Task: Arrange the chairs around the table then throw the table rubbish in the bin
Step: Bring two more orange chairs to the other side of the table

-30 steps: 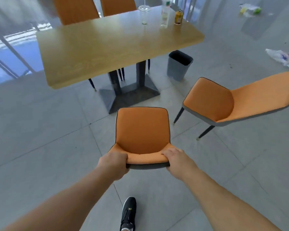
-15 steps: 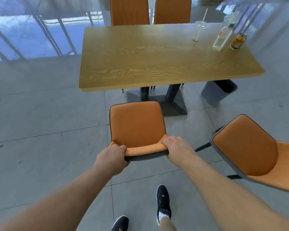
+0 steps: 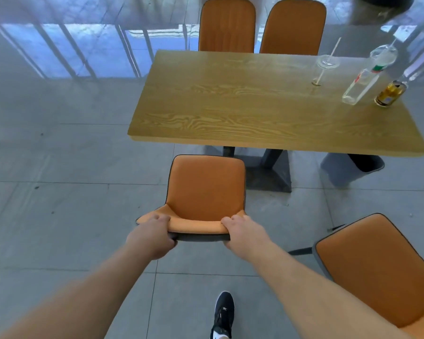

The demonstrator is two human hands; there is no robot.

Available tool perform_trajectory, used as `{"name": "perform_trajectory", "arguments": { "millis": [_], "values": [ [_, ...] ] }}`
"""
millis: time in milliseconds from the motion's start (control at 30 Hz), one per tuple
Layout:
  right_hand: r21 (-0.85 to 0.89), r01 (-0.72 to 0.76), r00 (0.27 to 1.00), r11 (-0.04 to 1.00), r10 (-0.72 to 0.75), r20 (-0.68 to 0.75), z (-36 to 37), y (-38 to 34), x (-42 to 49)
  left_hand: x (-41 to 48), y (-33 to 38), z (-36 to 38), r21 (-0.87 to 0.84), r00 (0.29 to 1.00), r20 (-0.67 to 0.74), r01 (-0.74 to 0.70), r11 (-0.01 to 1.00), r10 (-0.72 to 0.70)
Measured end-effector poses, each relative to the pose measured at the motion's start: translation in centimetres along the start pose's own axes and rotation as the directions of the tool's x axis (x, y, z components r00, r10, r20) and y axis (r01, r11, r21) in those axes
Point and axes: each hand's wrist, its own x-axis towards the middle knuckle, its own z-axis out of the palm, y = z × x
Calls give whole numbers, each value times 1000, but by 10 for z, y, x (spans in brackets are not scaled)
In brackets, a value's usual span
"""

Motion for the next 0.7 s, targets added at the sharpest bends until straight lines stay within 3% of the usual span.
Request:
{"name": "perform_trajectory", "arguments": {
  "millis": [233, 433, 567, 700],
  "values": [
    [71, -67, 985, 995, 77, -151, -13, 12, -66, -82, 50, -6, -148, 973, -170, -179, 973, 153],
    [45, -106, 920, 993, 115, -376, -24, 30, -182, -164, 96, -6, -156, 873, -355, -409, 899, 336],
    [17, -123, 904, 992, 119, -410, -23, 53, -263, -215, 138, 14, -140, 831, -371, -490, 860, 414],
    [38, -167, 876, 985, 166, -453, -22, 92, -341, -264, 194, 40, -166, 836, -330, -508, 845, 437]
  ]
}}
